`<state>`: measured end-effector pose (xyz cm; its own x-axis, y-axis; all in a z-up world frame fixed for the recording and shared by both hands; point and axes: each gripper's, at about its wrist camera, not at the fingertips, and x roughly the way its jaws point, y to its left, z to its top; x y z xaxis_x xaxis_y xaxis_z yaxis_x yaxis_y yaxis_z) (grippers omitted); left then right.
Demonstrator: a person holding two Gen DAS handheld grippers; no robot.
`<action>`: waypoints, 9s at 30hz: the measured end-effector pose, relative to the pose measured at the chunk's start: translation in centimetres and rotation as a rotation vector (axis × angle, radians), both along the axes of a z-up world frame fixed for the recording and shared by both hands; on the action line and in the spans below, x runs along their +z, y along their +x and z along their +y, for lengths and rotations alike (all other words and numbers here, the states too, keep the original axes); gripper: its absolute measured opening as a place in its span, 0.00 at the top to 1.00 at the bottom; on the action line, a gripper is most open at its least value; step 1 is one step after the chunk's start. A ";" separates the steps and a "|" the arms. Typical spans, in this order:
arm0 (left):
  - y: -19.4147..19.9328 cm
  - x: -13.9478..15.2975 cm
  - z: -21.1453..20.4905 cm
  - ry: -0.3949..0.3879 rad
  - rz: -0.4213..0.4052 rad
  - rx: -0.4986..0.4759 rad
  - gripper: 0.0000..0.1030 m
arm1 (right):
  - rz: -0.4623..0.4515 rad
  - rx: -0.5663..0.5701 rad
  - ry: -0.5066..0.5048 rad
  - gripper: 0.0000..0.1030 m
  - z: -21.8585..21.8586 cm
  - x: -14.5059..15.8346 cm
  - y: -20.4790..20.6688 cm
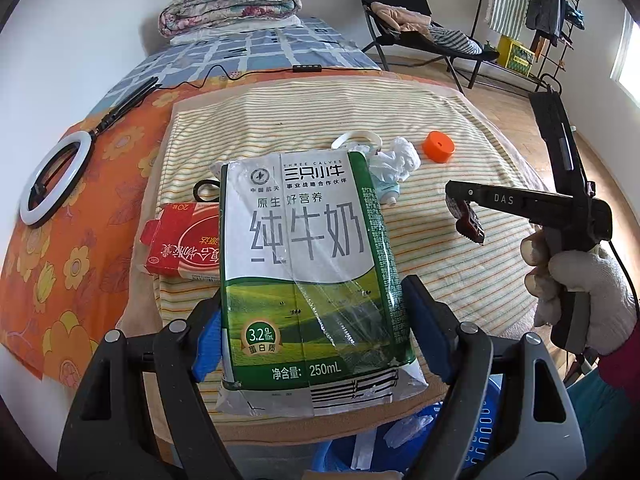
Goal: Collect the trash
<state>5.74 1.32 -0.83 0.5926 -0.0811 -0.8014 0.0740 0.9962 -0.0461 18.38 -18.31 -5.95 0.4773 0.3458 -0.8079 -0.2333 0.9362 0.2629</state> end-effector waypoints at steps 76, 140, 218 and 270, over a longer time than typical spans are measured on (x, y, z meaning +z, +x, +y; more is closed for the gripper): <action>-16.3 -11.5 -7.0 -0.101 0.279 -0.199 0.20 | 0.110 0.298 0.017 0.56 0.3 -4.6 -22.9; 9.0 -6.9 11.7 -0.330 0.108 0.558 0.44 | -0.006 0.077 0.096 0.11 -1.7 2.4 -4.6; -5.1 1.4 -0.7 -0.195 -0.026 0.098 0.85 | -0.148 0.233 0.049 0.70 1.3 6.9 -10.6; -18.5 -9.7 -3.6 -0.221 0.259 0.096 0.85 | 0.027 0.382 -0.082 0.66 1.1 -2.1 -25.7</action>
<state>-12.74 -2.32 -10.54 0.3856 -0.2235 -0.8952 -0.0614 0.9619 -0.2665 -7.35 -17.18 -8.08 0.3044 0.4283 -0.8508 -0.5633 0.8012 0.2018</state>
